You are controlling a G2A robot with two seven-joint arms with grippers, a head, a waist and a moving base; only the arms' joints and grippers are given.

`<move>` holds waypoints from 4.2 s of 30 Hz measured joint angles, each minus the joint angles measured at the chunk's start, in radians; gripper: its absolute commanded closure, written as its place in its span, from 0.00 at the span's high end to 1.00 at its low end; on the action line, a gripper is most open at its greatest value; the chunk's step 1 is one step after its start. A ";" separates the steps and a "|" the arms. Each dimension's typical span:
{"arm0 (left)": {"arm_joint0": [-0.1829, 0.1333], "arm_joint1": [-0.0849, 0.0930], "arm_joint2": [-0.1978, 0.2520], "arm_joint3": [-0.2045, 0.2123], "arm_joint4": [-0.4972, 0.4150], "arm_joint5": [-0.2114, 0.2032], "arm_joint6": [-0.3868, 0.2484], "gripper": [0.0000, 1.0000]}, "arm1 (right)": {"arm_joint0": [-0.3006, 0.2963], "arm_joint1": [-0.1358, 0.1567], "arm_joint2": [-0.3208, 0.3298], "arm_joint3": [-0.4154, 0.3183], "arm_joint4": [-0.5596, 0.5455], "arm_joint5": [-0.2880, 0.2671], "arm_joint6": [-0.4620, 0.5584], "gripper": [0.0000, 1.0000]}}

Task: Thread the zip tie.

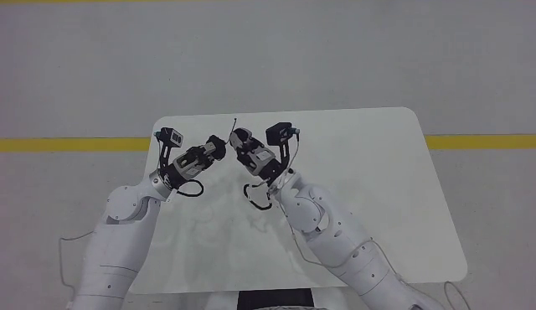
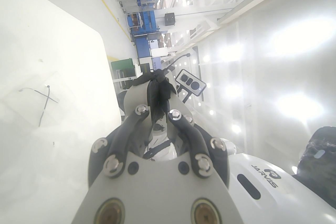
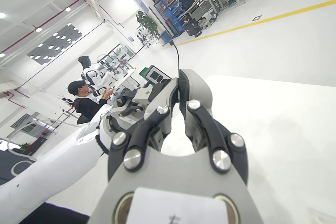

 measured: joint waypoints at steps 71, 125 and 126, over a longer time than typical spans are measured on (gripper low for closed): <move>-0.008 0.013 0.000 -0.024 -0.484 0.482 -0.068 0.00 | -0.122 0.039 0.133 -0.086 -0.423 0.102 -0.238 1.00; 0.034 0.034 0.012 -0.023 -0.697 0.680 -0.092 0.00 | -0.042 0.012 -0.037 -0.014 -0.686 0.116 -0.284 0.34; 0.034 0.034 0.012 -0.023 -0.697 0.680 -0.092 0.00 | -0.043 0.012 -0.038 -0.015 -0.686 0.114 -0.284 0.34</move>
